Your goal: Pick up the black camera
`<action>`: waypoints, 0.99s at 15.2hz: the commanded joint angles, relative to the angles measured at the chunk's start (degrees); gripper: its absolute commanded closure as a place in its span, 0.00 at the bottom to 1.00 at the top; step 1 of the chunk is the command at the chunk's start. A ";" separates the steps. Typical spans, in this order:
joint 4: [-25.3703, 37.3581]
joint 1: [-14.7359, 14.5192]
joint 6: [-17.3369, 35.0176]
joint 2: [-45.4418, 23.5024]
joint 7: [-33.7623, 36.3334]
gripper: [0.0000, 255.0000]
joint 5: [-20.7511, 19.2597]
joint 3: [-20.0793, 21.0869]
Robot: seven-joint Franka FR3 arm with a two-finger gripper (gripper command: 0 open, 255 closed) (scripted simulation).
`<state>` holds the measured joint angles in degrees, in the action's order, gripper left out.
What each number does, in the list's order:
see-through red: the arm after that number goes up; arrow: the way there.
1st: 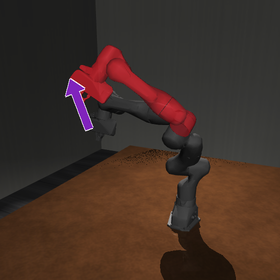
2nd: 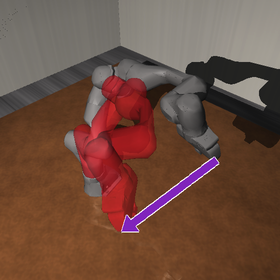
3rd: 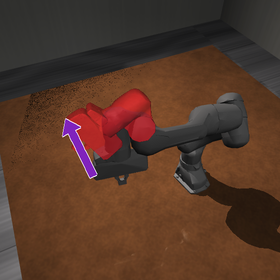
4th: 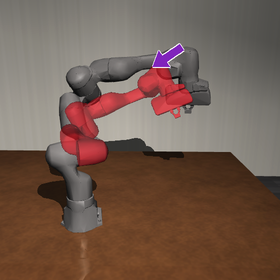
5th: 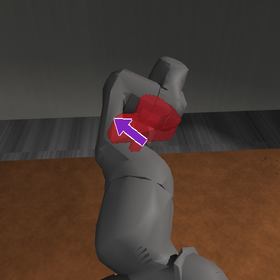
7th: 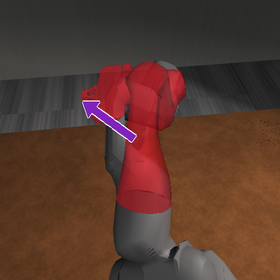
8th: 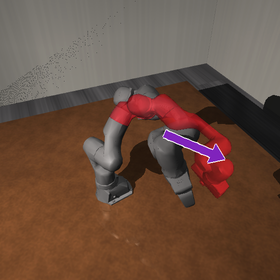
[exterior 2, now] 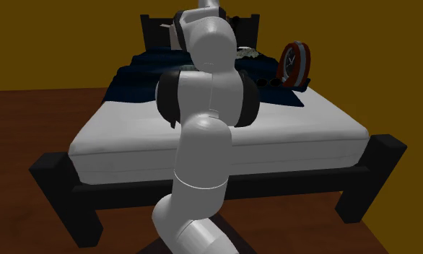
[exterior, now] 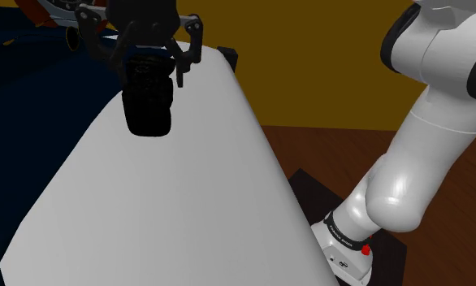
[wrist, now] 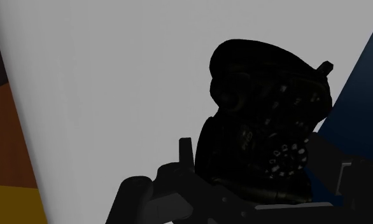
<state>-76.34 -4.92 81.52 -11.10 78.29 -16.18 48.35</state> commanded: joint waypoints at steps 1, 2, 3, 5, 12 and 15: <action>-0.17 -0.01 0.05 -0.11 -0.01 1.00 0.07 0.01; -0.25 0.06 0.07 -0.01 -0.07 1.00 0.14 0.00; -0.28 0.07 0.09 0.01 -0.07 1.00 0.16 0.00; -0.44 0.15 0.13 0.18 -0.10 1.00 0.28 0.02; 9.91 -3.60 -7.37 -3.96 0.51 1.00 -3.22 0.20; 15.43 -6.11 -11.10 -6.33 0.73 1.00 -5.36 0.11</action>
<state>-62.80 -10.22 71.69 -16.62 79.01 -20.78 48.51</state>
